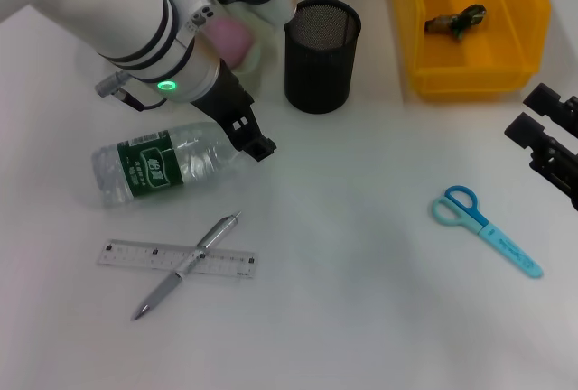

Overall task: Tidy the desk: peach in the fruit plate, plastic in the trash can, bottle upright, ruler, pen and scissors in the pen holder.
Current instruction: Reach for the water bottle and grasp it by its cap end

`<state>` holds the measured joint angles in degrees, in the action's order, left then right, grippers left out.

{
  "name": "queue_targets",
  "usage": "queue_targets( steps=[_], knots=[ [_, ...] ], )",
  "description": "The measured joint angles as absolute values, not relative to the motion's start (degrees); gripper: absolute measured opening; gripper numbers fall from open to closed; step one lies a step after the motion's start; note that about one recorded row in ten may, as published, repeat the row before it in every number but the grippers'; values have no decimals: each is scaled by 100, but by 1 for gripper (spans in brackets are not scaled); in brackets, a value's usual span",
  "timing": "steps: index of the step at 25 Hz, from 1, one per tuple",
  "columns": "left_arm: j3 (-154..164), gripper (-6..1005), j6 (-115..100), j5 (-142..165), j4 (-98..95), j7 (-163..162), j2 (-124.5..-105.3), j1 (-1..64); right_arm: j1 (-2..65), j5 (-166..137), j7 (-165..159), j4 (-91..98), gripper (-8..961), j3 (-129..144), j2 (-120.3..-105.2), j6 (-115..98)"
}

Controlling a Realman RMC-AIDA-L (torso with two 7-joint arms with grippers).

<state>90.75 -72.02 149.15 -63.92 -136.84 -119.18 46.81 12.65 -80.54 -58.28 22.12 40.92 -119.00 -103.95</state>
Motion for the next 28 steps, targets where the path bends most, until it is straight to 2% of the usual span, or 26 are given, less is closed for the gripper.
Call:
queue_targets(
  steps=[28],
  knots=[
    [9838, 719, -6833, 15479, -5641, -14087, -11917, 5090, 1435, -8059, -5827, 1994, 593, 4095, -11900, -10332]
  ],
)
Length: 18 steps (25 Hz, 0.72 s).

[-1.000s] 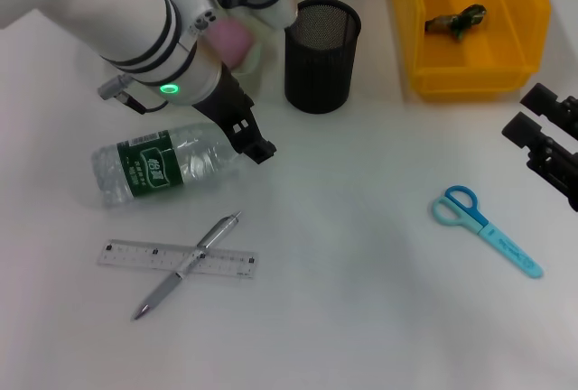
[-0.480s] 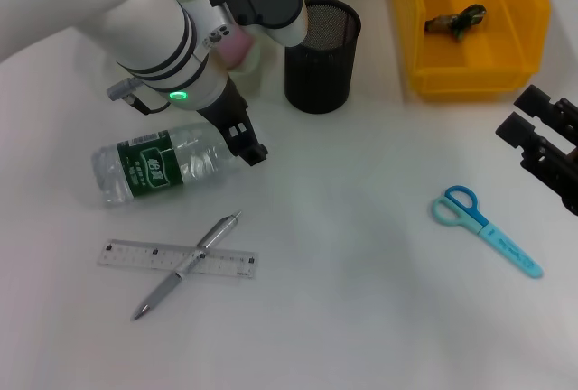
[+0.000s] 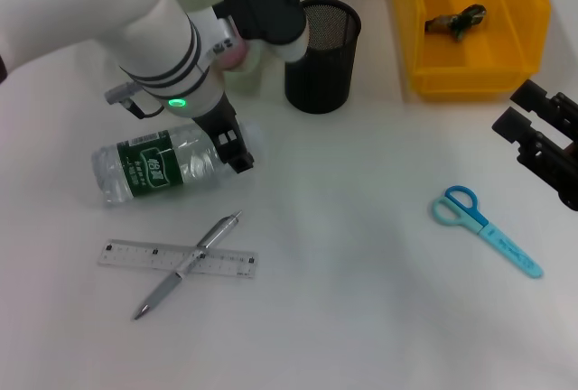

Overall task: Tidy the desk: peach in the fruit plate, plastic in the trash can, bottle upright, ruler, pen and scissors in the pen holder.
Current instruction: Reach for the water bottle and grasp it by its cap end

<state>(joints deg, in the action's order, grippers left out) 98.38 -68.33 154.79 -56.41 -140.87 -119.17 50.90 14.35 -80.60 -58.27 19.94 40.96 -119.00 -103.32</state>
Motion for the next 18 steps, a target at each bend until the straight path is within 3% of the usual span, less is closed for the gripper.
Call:
queue_targets(
  steps=[18],
  knots=[
    [10224, 718, -6488, 15477, -5432, -14202, -11917, 5133, 1469, -8059, -5905, 1974, 593, 4069, -11900, -10328]
  ],
)
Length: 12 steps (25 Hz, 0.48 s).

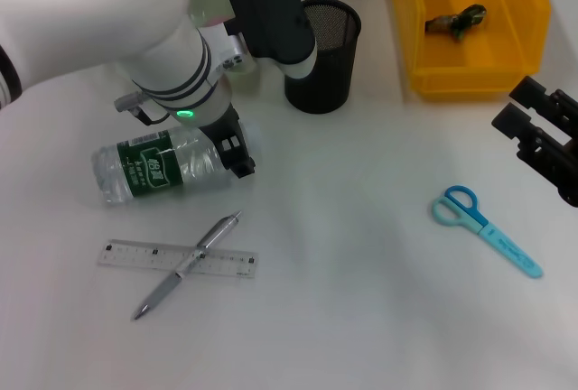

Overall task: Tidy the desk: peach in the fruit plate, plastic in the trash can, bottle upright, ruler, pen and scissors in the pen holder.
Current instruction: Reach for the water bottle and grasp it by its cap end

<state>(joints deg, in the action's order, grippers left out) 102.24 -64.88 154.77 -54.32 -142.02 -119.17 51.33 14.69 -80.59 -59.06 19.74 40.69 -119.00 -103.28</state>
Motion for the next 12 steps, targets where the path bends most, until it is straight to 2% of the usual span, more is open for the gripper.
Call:
queue_targets(
  steps=[12],
  knots=[
    [10382, 641, -6352, 15477, -5362, -14261, -11917, 5151, 1476, -8059, -5906, 1964, 593, 4052, -11900, -10267]
  ],
)
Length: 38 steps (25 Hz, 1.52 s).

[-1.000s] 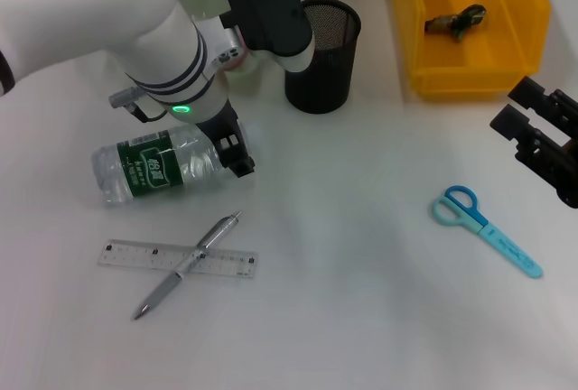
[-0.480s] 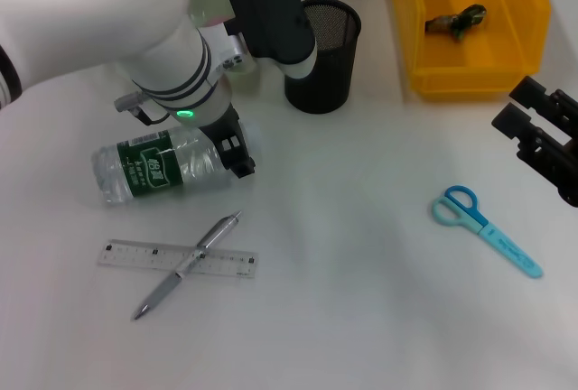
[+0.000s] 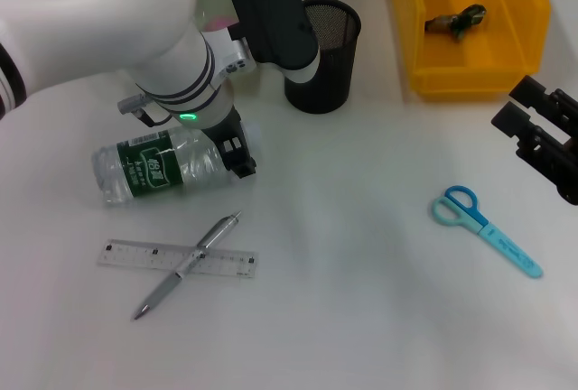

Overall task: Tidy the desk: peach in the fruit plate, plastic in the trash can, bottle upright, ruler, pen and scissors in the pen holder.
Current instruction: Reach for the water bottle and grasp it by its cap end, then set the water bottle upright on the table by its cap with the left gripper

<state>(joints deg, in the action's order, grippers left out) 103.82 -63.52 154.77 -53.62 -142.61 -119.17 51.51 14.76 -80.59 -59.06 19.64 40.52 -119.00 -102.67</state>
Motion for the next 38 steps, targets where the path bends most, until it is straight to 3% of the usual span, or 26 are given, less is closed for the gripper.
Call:
queue_targets(
  steps=[18, 28, 38],
  knots=[
    [10357, 444, -6303, 15524, -5405, -14242, -11917, 5135, 1487, -8039, -5907, 1960, 593, 4043, -11900, -10250],
    [10289, 443, -6613, 15616, -6161, -14378, -11917, 4917, 1501, -8018, -5907, 1959, 593, 4042, -11900, -10205],
    [9719, 443, -6986, 15732, -7660, -14387, -11885, 4269, 1515, -8005, -5906, 1969, 593, 4034, -11900, -10202]
  ],
)
